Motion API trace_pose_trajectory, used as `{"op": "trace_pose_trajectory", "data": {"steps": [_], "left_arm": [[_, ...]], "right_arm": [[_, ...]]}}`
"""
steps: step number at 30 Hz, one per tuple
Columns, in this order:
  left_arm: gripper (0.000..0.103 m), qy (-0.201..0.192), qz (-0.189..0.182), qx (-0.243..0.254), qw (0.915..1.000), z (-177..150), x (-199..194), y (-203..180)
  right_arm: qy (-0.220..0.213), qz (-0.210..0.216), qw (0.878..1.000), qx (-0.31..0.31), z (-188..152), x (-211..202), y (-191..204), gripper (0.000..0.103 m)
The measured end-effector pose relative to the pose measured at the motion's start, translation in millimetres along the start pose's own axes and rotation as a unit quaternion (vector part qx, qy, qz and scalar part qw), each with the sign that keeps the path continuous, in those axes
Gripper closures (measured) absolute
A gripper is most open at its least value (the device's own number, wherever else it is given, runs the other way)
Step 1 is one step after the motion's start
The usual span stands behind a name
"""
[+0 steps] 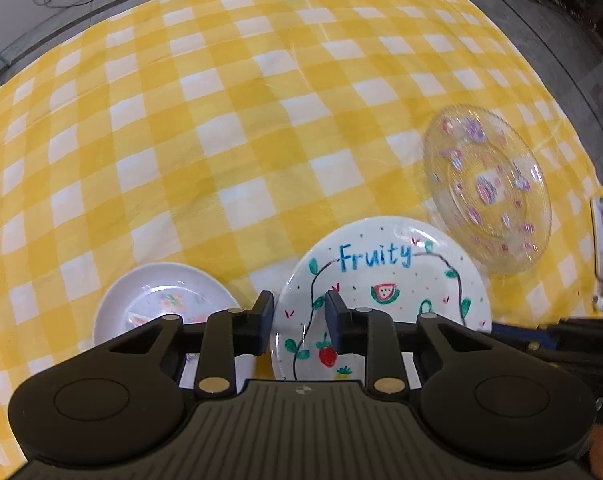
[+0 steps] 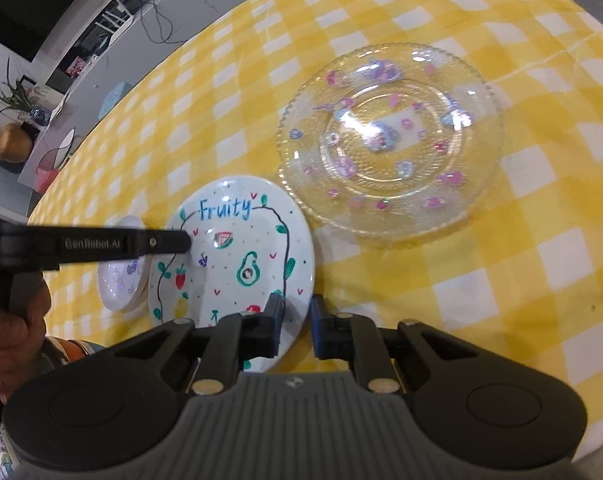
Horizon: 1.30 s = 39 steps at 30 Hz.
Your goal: Organize plates and bowls
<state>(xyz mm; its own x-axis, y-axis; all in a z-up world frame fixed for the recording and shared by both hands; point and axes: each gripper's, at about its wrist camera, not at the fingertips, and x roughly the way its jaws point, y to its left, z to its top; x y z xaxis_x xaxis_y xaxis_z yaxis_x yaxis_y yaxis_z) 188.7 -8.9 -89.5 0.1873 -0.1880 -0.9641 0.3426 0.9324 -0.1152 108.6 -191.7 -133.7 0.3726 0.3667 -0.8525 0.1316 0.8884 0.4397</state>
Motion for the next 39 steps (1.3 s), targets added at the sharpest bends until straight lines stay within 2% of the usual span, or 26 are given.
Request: {"op": "trace_pose_trajectory", "data": {"steps": [7, 20, 30, 39], "left_arm": [[0.072, 0.0, 0.011, 0.012, 0.9999, -4.9, -5.2, -17.3], [0.072, -0.005, -0.002, 0.016, 0.9999, -16.5, -18.4, -37.5], [0.072, -0.011, -0.007, 0.043, 0.999, -34.8, -25.5, -74.3], [0.072, 0.007, -0.003, 0.054, 0.9985, -46.2, -16.8, -95.4]], "right_arm": [[-0.001, -0.001, 1.0, 0.006, -3.8, -16.9, -4.4, 0.09], [-0.011, -0.004, 1.0, 0.01, -11.5, -31.1, -12.3, 0.09], [-0.018, -0.022, 1.0, 0.004, -25.7, -50.6, -30.7, 0.09], [-0.01, -0.036, 0.999, 0.009, -33.7, -55.8, -49.3, 0.09]]}}
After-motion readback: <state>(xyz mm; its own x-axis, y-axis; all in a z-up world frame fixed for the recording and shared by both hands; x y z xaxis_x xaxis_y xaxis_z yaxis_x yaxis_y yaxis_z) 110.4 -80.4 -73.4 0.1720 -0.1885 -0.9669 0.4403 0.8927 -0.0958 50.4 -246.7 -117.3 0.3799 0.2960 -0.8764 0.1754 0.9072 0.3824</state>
